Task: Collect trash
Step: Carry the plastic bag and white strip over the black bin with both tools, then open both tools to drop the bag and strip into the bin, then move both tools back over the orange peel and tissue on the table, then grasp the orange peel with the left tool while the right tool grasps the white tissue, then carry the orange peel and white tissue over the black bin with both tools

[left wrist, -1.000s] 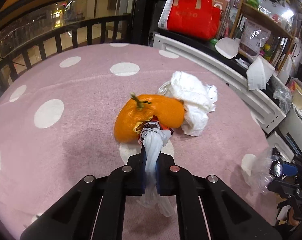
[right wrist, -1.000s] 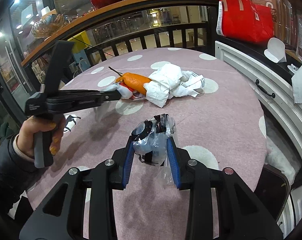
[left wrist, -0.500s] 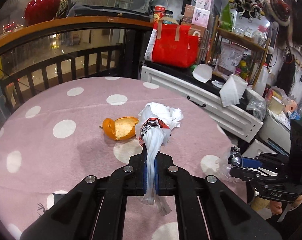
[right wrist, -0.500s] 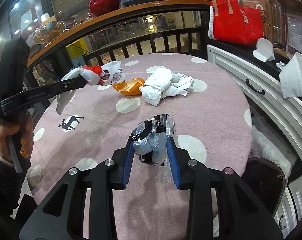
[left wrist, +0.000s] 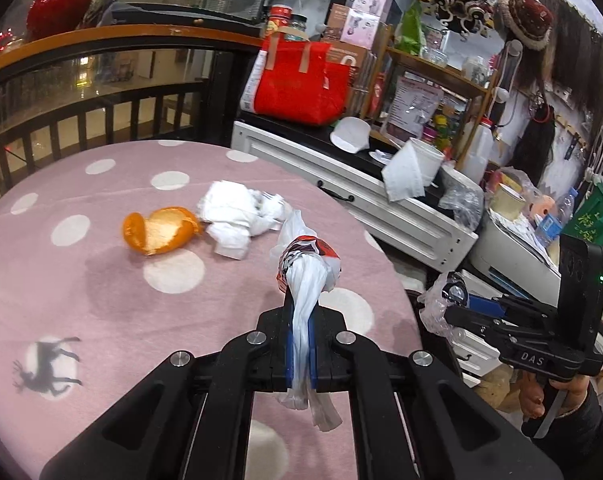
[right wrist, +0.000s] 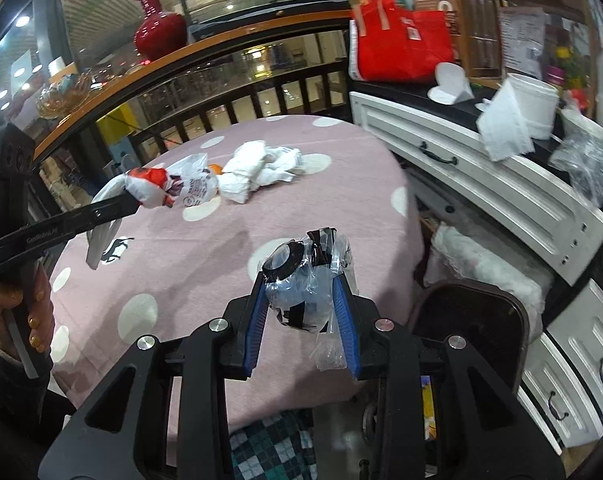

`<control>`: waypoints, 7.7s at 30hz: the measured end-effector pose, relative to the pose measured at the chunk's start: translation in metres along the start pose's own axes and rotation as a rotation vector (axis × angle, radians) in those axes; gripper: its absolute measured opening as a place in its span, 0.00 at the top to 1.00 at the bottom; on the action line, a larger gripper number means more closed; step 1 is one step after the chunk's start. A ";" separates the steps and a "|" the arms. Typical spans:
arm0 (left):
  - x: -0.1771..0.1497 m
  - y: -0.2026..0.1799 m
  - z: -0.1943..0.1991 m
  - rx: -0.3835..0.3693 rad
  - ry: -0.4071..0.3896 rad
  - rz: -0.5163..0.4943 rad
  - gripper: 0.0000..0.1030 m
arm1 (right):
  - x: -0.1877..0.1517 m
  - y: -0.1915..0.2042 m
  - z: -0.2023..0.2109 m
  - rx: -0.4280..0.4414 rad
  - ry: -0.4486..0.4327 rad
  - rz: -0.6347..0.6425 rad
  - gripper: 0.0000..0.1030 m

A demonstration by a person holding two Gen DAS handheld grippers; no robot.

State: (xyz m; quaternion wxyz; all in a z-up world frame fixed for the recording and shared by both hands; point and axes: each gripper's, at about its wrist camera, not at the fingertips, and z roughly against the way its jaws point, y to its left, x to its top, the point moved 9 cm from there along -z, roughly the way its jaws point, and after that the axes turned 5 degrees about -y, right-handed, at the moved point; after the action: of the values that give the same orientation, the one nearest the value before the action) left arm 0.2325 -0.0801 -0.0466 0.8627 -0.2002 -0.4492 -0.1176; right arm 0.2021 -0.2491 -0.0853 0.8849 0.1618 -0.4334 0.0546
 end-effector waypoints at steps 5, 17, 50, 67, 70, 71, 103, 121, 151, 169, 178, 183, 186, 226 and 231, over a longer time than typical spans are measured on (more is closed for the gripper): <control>-0.005 -0.032 -0.007 -0.056 0.009 -0.024 0.95 | -0.007 -0.036 0.016 -0.066 -0.010 -0.044 0.68; -0.023 -0.095 -0.029 -0.158 0.056 -0.068 0.95 | -0.051 -0.115 0.021 -0.186 0.055 -0.153 0.68; -0.063 -0.184 -0.075 -0.295 0.187 -0.135 0.95 | -0.155 -0.192 -0.037 -0.340 0.223 -0.352 0.33; -0.129 -0.222 -0.132 -0.314 0.364 -0.204 0.95 | -0.116 -0.242 0.076 -0.536 0.019 -0.418 0.29; -0.145 -0.225 -0.147 -0.301 0.407 -0.217 0.95 | -0.116 -0.242 0.084 -0.547 0.007 -0.419 0.29; -0.150 -0.226 -0.152 -0.299 0.419 -0.223 0.95 | -0.115 -0.242 0.086 -0.551 0.004 -0.418 0.29; -0.151 -0.230 -0.121 -0.256 0.316 -0.316 0.09 | -0.064 -0.192 0.099 -0.437 -0.116 -0.325 0.22; -0.043 -0.136 -0.012 -0.107 -0.011 -0.247 0.06 | -0.007 -0.086 0.062 -0.234 -0.153 -0.143 0.13; -0.010 0.138 -0.005 0.271 0.038 0.041 0.06 | 0.048 0.071 -0.101 0.055 0.023 0.122 0.13; 0.018 0.194 -0.107 0.266 0.153 0.155 0.43 | 0.089 0.117 -0.226 0.014 0.095 0.336 0.29; 0.020 0.194 -0.104 0.262 0.132 0.162 0.80 | 0.089 0.119 -0.238 -0.026 0.090 0.386 0.84; 0.026 0.189 -0.085 0.254 0.094 0.178 0.82 | 0.091 0.116 -0.209 -0.001 0.049 0.351 0.85; 0.030 0.182 -0.065 0.260 0.055 0.171 0.82 | 0.092 0.114 -0.181 0.021 0.012 0.330 0.84; -0.024 -0.004 -0.009 0.001 0.037 0.083 0.82 | -0.011 -0.043 0.000 -0.117 0.001 -0.006 0.84; -0.026 -0.032 -0.016 -0.047 0.046 0.063 0.82 | -0.028 -0.072 0.005 -0.184 0.027 -0.031 0.84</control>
State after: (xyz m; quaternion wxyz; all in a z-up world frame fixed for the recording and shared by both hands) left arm 0.2172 -0.1157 -0.0690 0.8712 -0.2315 -0.4198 -0.1057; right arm 0.1982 -0.3169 -0.1215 0.9025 0.0861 -0.4220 0.0031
